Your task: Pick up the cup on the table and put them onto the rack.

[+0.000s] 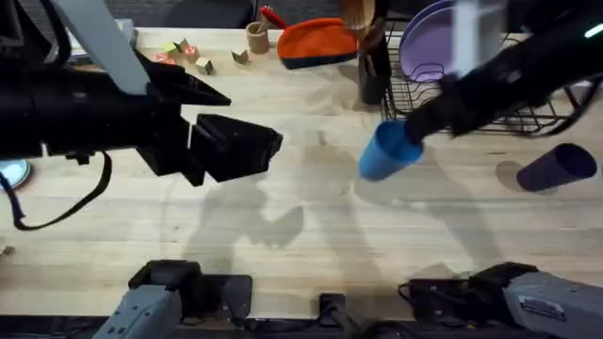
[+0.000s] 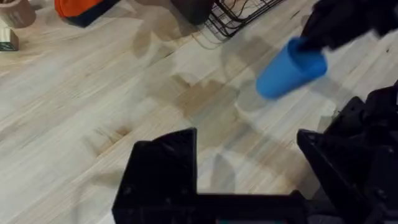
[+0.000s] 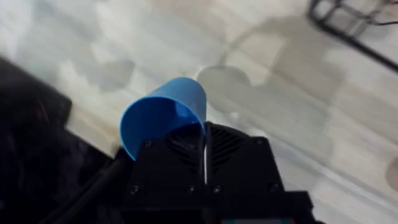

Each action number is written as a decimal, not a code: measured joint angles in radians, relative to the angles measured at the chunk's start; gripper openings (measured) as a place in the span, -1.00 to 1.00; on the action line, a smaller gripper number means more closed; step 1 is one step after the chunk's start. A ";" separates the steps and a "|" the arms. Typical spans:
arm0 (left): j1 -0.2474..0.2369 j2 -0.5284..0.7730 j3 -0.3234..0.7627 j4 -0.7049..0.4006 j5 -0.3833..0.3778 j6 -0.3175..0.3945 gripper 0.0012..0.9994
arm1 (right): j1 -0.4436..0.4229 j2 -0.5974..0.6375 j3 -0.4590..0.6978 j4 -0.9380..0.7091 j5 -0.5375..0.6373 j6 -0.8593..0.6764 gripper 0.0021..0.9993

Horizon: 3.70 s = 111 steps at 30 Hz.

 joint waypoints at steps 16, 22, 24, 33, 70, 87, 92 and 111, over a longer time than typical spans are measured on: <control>0.000 0.000 0.000 0.000 0.000 0.000 0.99 | -0.337 -0.009 0.160 -0.020 0.001 0.000 -0.94; 0.000 0.000 0.000 0.012 -0.002 0.002 0.99 | -0.348 -0.008 0.160 0.077 0.055 0.000 -0.95; 0.000 0.003 0.000 0.013 -0.004 0.006 0.99 | -0.348 0.013 0.161 0.124 0.083 0.011 -0.95; 0.000 0.036 0.000 0.012 -0.004 0.007 0.99 | -0.348 0.145 0.179 0.159 0.117 0.070 -0.95; 0.000 0.045 0.000 0.013 -0.004 0.007 0.99 | -0.348 0.416 0.232 0.265 0.125 0.125 -0.94; 0.000 0.045 0.000 0.012 -0.004 0.007 0.99 | -0.348 0.517 0.236 0.262 0.123 0.132 -0.94; 0.000 0.045 0.000 0.013 -0.004 0.007 0.99 | -0.348 0.519 0.239 0.262 0.121 0.136 -0.94; 0.000 0.045 0.000 0.013 -0.004 0.007 0.99 | -0.348 0.523 0.239 0.260 0.121 0.144 -0.50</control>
